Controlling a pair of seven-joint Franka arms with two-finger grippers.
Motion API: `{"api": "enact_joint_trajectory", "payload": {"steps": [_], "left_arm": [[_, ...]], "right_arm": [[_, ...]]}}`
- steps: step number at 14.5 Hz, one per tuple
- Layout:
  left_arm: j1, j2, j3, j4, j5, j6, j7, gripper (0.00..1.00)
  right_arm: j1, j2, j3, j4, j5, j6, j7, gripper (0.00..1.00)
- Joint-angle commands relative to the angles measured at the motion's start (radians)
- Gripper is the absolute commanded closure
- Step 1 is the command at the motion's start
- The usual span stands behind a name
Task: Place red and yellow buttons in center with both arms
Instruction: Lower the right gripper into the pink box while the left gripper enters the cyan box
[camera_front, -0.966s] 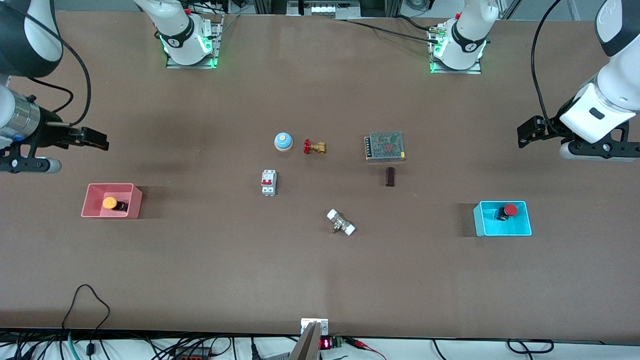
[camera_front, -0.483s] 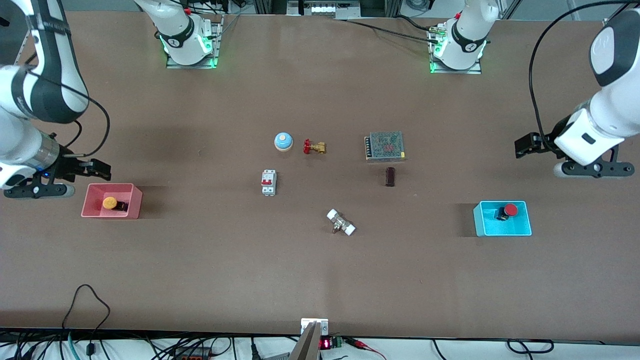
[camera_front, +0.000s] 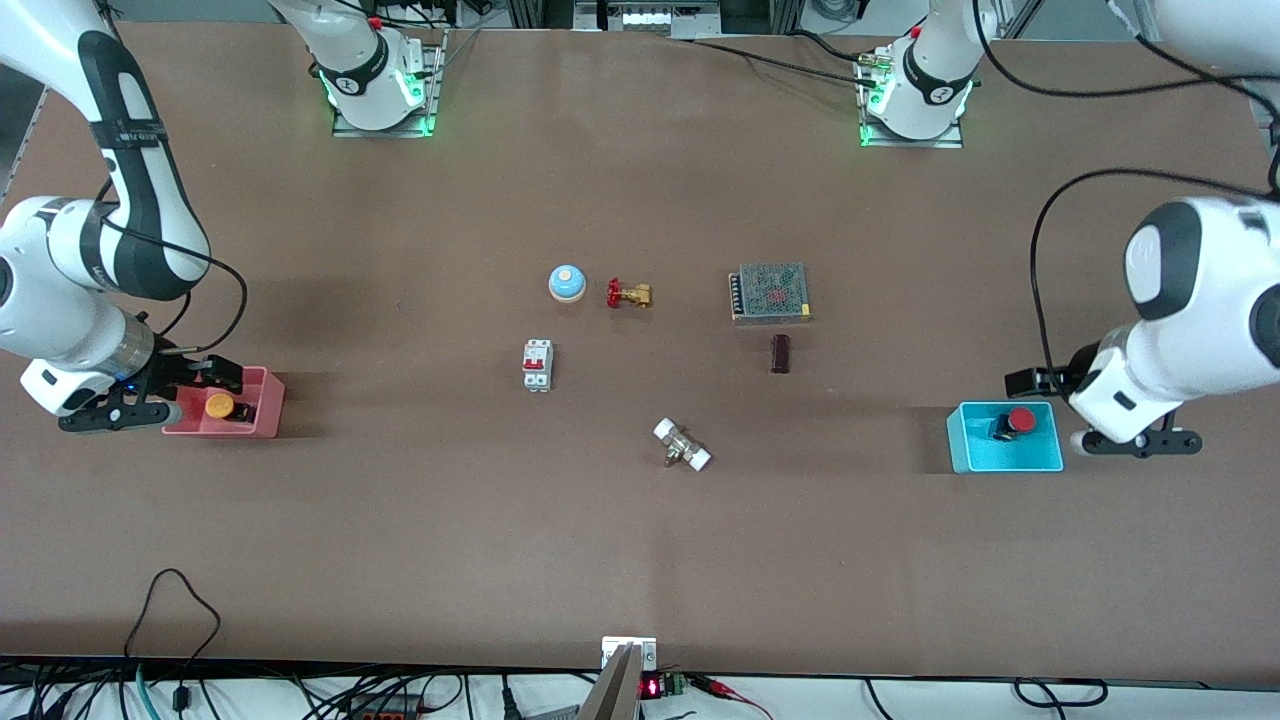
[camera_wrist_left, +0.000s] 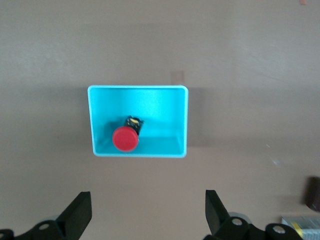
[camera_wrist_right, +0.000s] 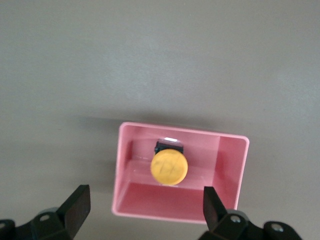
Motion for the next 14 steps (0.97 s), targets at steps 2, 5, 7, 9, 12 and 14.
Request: {"api": "enact_joint_trajectory", "payload": {"steps": [2,5,7,9,12,14], "left_arm": [[0.035,0.091,-0.003,-0.021,0.017,0.147,0.021,0.00],[0.068,0.138,-0.005,-0.078,0.017,0.310,0.061,0.01],[0.071,0.137,-0.005,-0.121,0.017,0.346,0.068,0.04],[0.069,0.138,-0.003,-0.145,0.017,0.357,0.073,0.06],[0.071,0.144,-0.005,-0.164,0.017,0.357,0.073,0.16],[0.071,0.146,-0.005,-0.162,0.017,0.357,0.072,0.39]], "right_arm": [[-0.019,0.049,-0.015,0.001,-0.006,0.065,-0.067,0.00],[-0.019,0.078,-0.017,0.001,0.003,0.094,-0.049,0.00],[-0.019,0.092,-0.017,0.001,0.009,0.100,-0.014,0.00],[-0.015,0.097,-0.017,0.002,0.006,0.099,0.040,0.00],[-0.016,0.118,-0.017,0.007,0.008,0.105,0.075,0.00],[-0.016,0.121,-0.017,0.005,0.003,0.106,0.079,0.00]]}}
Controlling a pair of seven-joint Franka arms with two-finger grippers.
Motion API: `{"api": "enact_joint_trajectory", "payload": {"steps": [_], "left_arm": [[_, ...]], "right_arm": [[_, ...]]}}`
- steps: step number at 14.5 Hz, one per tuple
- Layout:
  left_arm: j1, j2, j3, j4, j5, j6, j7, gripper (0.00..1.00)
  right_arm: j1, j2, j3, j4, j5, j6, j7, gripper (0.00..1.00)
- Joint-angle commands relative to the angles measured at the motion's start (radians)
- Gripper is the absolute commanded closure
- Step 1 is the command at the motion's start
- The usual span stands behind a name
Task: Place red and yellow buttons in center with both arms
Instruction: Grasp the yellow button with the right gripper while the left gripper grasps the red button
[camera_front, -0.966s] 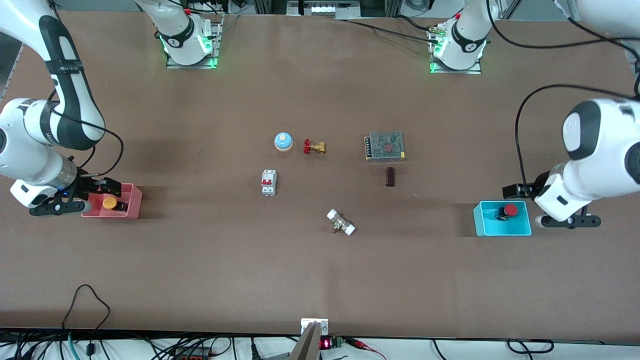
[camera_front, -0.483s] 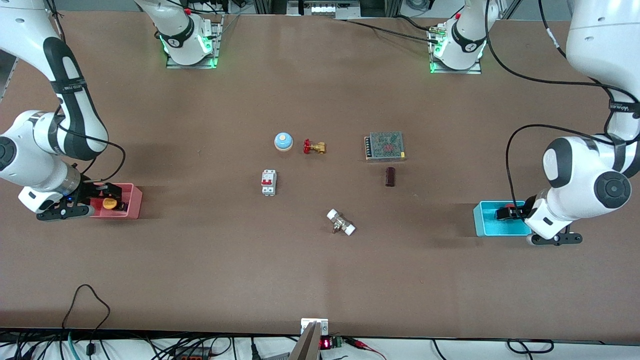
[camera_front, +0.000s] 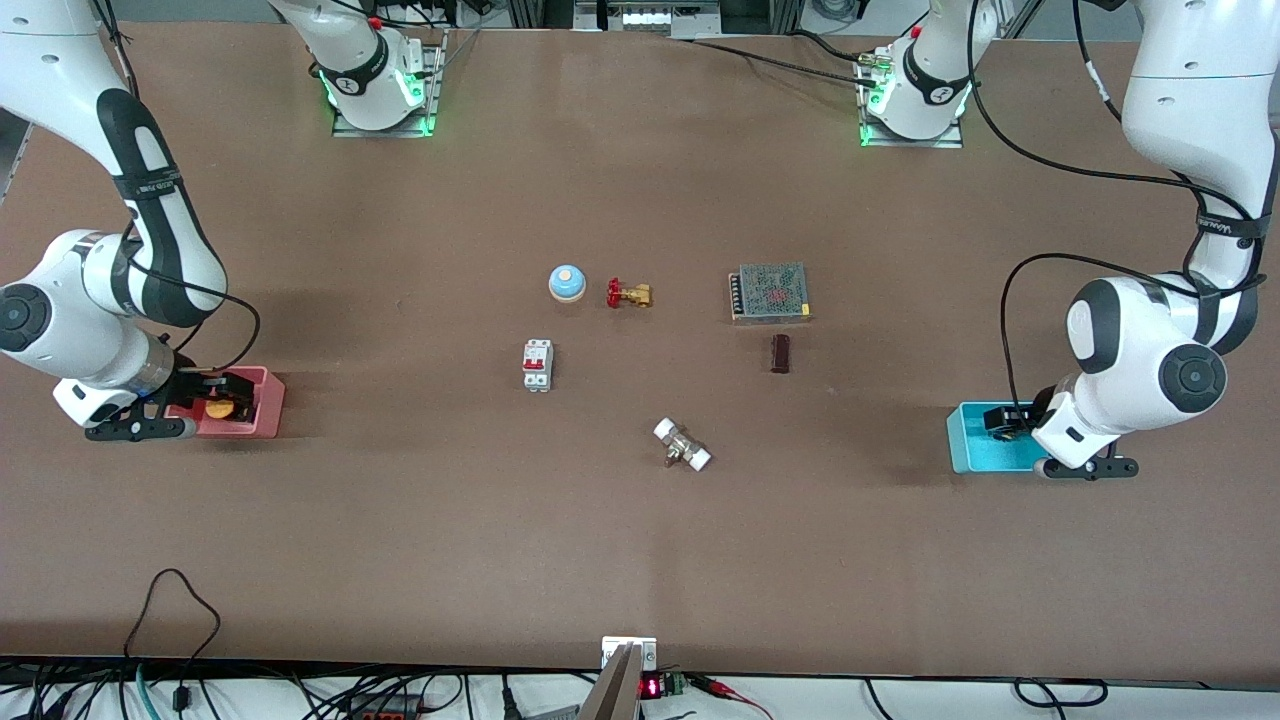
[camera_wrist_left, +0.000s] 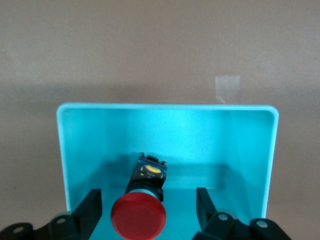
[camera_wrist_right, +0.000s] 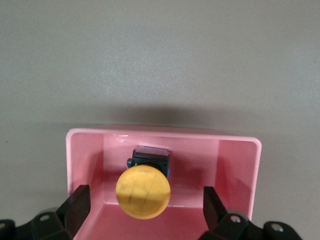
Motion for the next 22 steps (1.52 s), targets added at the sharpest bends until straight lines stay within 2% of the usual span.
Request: {"api": "enact_joint_trajectory", "payload": {"steps": [1,2,4,7,11,12,15,18,20,22], "left_arm": [[0.005,-0.014,-0.005,-0.016,0.014,0.012,0.013,0.54],[0.005,-0.014,-0.005,-0.013,0.014,0.011,0.005,0.64],[0.008,-0.019,-0.003,-0.001,0.014,0.006,0.014,0.75],[0.011,-0.039,-0.003,0.057,0.016,-0.033,0.010,0.76],[-0.009,-0.057,-0.020,0.258,0.016,-0.315,0.005,0.76],[-0.025,-0.057,-0.027,0.301,0.013,-0.369,0.002,0.75],[-0.133,-0.056,-0.029,0.355,-0.004,-0.425,-0.053,0.74],[-0.251,-0.028,-0.029,0.353,-0.056,-0.422,-0.285,0.74],[-0.318,0.016,-0.029,0.366,-0.110,-0.393,-0.422,0.74],[-0.369,0.085,-0.029,0.384,-0.122,-0.295,-0.525,0.74]], "right_arm": [[-0.003,0.011,0.002,0.005,-0.002,0.013,0.017,0.00],[-0.003,0.016,-0.001,0.005,-0.005,0.015,0.009,0.00],[-0.003,0.022,-0.001,0.004,-0.006,0.029,0.006,0.00],[-0.003,0.031,-0.003,0.005,-0.005,0.048,0.008,0.00],[-0.004,0.039,-0.003,0.007,-0.003,0.052,0.011,0.01],[-0.004,0.039,-0.003,0.007,-0.003,0.052,0.012,0.04],[-0.004,0.043,-0.001,0.007,-0.003,0.052,0.012,0.25],[-0.004,0.043,-0.003,0.007,-0.003,0.050,0.011,0.50],[-0.004,0.045,-0.003,0.007,-0.005,0.050,0.011,0.64],[-0.004,0.043,-0.003,0.007,-0.005,0.049,0.009,0.72]]}}
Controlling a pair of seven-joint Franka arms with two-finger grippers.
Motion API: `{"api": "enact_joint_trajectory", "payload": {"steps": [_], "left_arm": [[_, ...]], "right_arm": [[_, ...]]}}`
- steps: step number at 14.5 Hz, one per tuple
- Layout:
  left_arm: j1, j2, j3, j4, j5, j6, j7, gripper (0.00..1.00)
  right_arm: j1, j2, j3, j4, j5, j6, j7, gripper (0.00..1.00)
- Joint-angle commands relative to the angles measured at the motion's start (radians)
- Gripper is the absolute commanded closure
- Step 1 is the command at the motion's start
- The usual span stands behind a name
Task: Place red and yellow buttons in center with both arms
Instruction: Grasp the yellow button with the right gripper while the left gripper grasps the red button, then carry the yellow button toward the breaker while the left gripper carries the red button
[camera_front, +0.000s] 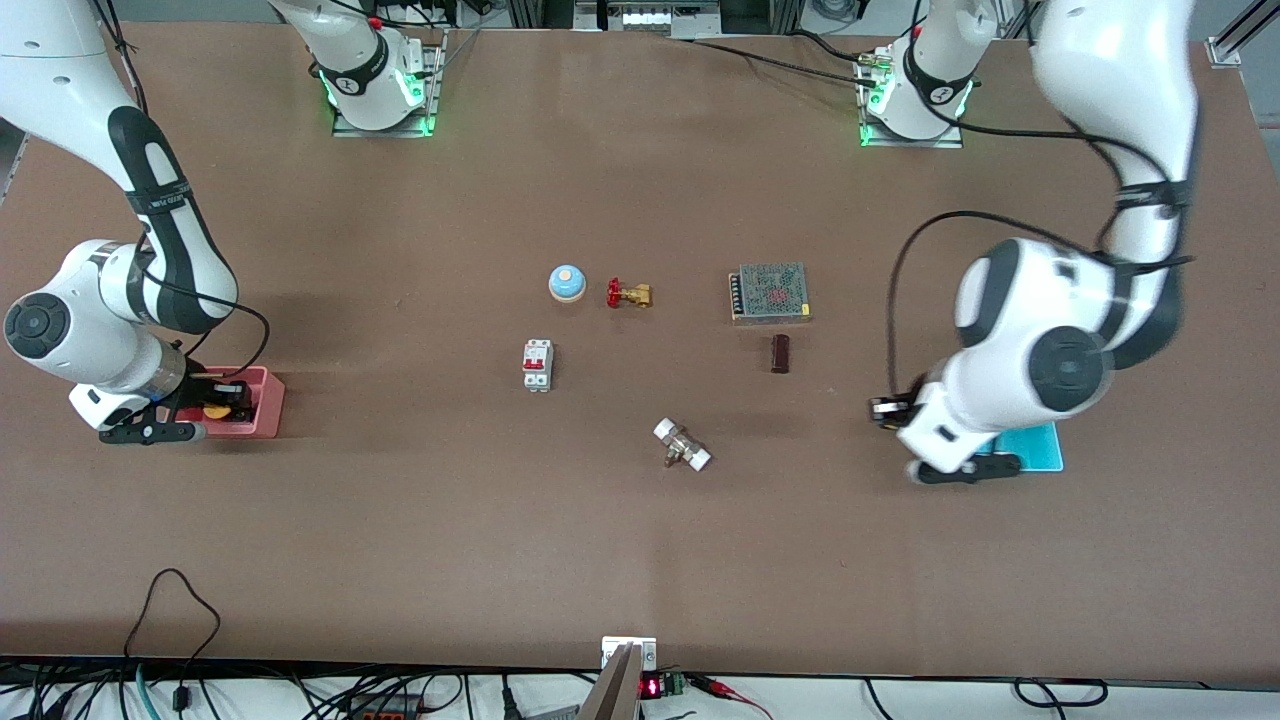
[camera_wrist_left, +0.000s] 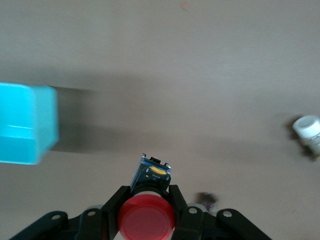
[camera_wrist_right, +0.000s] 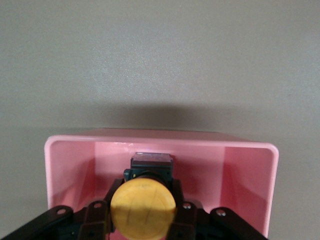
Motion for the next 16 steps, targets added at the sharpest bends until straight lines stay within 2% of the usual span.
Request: {"api": "enact_joint_trajectory", "payload": {"steps": [1,4,9,10,11,12,13,14,16], "left_arm": [[-0.067,0.106,0.013,0.050,-0.027,0.115,-0.127,0.74],[-0.147,0.164,0.023,0.043,-0.011,0.243,-0.253,0.74],[-0.150,0.216,0.026,0.037,-0.011,0.278,-0.262,0.73],[-0.150,0.218,0.026,0.035,-0.011,0.283,-0.268,0.69],[-0.149,0.218,0.026,0.035,-0.011,0.283,-0.270,0.50],[-0.147,0.218,0.026,0.035,-0.011,0.283,-0.270,0.19],[-0.146,0.218,0.026,0.035,-0.011,0.283,-0.270,0.05],[-0.143,0.216,0.026,0.035,-0.011,0.283,-0.270,0.00],[-0.139,0.207,0.026,0.038,-0.011,0.278,-0.269,0.00]], "right_arm": [[-0.003,0.004,0.001,0.005,-0.005,0.006,0.004,0.73],[-0.002,-0.003,0.001,0.010,-0.005,0.003,0.004,0.73],[0.003,-0.081,0.003,0.012,-0.006,-0.080,0.000,0.73],[0.003,-0.103,0.004,0.012,-0.006,-0.115,0.001,0.73],[0.006,-0.139,0.009,0.012,-0.005,-0.162,0.004,0.73],[0.011,-0.176,0.016,0.012,-0.002,-0.214,0.012,0.73],[0.023,-0.219,0.033,0.013,0.004,-0.274,0.017,0.73],[0.029,-0.262,0.062,0.015,0.011,-0.345,0.041,0.73],[0.046,-0.313,0.126,0.022,0.011,-0.434,0.140,0.73]]}}
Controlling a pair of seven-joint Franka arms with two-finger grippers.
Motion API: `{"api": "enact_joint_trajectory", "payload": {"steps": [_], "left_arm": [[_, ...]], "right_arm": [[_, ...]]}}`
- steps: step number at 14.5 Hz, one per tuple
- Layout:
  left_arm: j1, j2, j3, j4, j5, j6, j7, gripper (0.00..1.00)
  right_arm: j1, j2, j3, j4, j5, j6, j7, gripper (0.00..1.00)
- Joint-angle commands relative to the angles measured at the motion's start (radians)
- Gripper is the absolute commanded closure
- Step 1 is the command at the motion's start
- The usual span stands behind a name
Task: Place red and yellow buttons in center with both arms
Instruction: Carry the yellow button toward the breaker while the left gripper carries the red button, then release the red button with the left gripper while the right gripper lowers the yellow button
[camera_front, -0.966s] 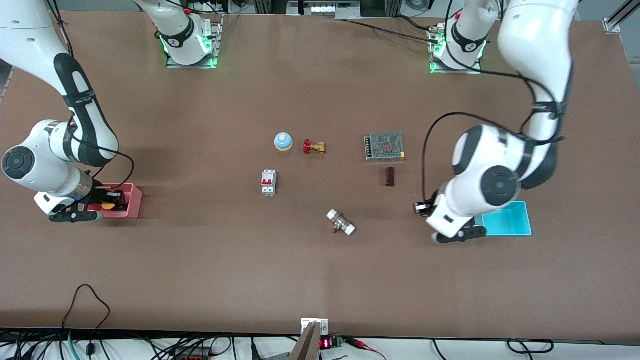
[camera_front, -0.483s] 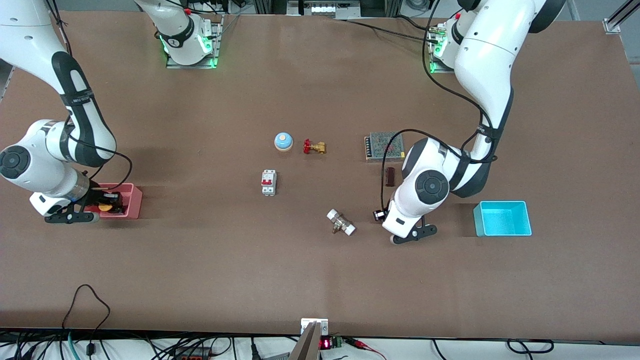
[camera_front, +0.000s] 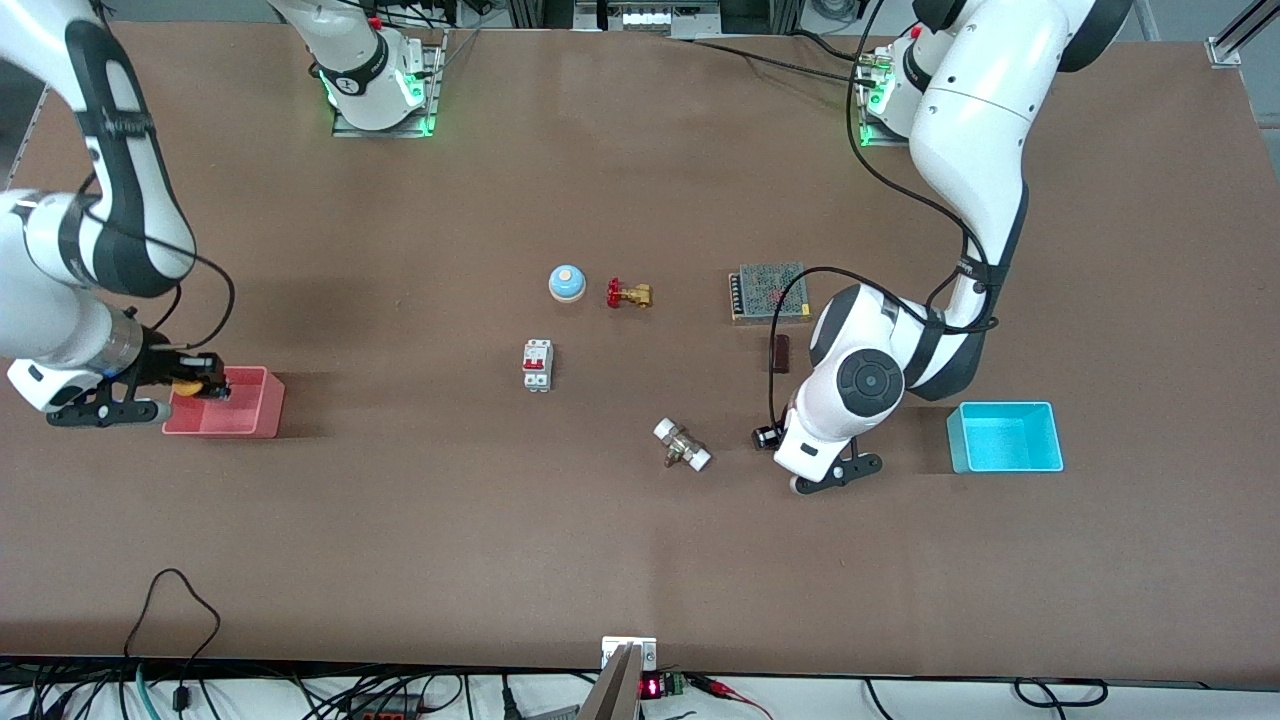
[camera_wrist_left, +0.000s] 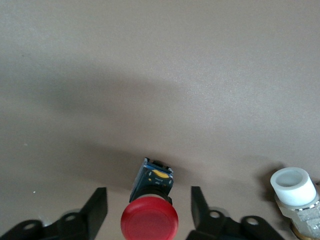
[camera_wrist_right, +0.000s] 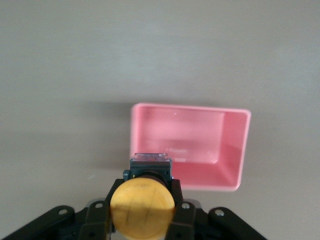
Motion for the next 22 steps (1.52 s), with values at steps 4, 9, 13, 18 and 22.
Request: {"api": "enact_joint_trajectory", "payload": {"steps": [4,9,13,18,22], "left_arm": [[0.013,-0.117,0.011,0.038,-0.001,-0.131,0.040,0.00],[0.109,-0.270,0.017,0.043,0.173,-0.313,0.440,0.00],[0.174,-0.390,0.016,0.038,0.172,-0.528,0.664,0.00],[0.241,-0.661,-0.001,-0.182,0.125,-0.571,0.698,0.00],[0.283,-0.765,0.001,-0.344,0.076,-0.463,0.786,0.00]], "right_arm": [[0.096,-0.029,0.176,-0.022,-0.011,-0.038,0.314,0.73],[0.180,0.124,0.178,-0.026,-0.127,0.116,0.458,0.73],[0.187,0.216,0.178,-0.026,-0.127,0.214,0.458,0.73],[0.196,0.267,0.178,-0.025,-0.152,0.266,0.458,0.71],[0.196,0.272,0.178,-0.025,-0.153,0.271,0.458,0.53]]}}
